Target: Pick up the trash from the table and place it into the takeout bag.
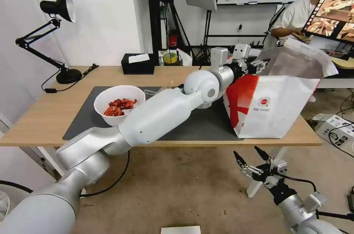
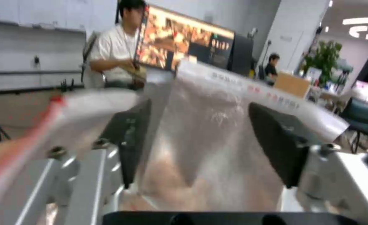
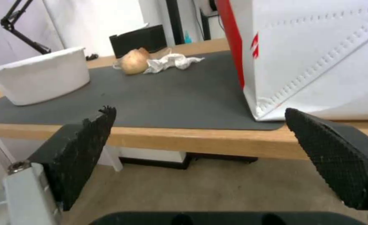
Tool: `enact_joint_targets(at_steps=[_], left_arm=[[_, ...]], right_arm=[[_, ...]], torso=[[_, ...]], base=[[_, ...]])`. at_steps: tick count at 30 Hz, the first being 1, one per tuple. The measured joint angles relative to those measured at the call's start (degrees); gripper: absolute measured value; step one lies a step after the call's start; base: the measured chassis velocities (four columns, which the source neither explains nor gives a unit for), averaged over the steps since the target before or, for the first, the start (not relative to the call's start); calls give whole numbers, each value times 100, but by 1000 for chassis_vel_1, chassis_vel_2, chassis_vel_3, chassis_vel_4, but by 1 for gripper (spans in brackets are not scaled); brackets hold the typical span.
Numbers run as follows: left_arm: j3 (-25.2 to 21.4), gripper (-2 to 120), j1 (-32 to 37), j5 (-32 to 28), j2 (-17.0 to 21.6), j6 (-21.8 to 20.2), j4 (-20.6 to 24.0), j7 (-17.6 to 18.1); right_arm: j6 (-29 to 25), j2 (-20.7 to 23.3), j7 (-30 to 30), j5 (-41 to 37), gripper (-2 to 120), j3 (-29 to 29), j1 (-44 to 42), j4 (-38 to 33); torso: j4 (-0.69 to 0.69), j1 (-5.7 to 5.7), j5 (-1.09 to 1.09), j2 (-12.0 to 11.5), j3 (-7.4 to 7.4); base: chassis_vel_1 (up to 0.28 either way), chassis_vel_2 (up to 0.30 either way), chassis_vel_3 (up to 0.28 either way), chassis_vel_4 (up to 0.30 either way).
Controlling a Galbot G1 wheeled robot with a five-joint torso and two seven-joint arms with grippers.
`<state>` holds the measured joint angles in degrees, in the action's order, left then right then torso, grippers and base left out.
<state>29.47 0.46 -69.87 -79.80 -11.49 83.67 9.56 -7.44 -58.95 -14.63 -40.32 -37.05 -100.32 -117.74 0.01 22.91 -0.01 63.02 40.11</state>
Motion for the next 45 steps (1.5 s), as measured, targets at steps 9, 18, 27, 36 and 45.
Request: enact_joint_targets(at_steps=[9,18,27,36,45], left_arm=[[-358,99,347,-52,632,346,789,119],[-495,100,1128,740,1869,1091,1767,128],[-1680,100,2953,2578,3164,1610,2447,-594],[-3221,100,4888,3180,3682,1680,2951,-916],[-4390,100,6433,3379,3862,1943,3292,-951]], right_arm=[[9,60,20,-21,100,9,88,-6],[34,137,143,-24,100,140,315,11],[-146,208,386,-1,100,313,579,35],[-251,270,477,180,100,368,682,61],[-350,123,459,304,100,25,218,-301]], torso=[[-1,0,-1,0,0],[-1,0,-2,1,0],[0,0,-1,1,-1],[1,0,-2,1,0],[-3,0,0,1,-1]], base=[[0,0,0,0],[0,0,0,0],[0,0,0,0],[0,0,0,0],[0,0,0,0]])
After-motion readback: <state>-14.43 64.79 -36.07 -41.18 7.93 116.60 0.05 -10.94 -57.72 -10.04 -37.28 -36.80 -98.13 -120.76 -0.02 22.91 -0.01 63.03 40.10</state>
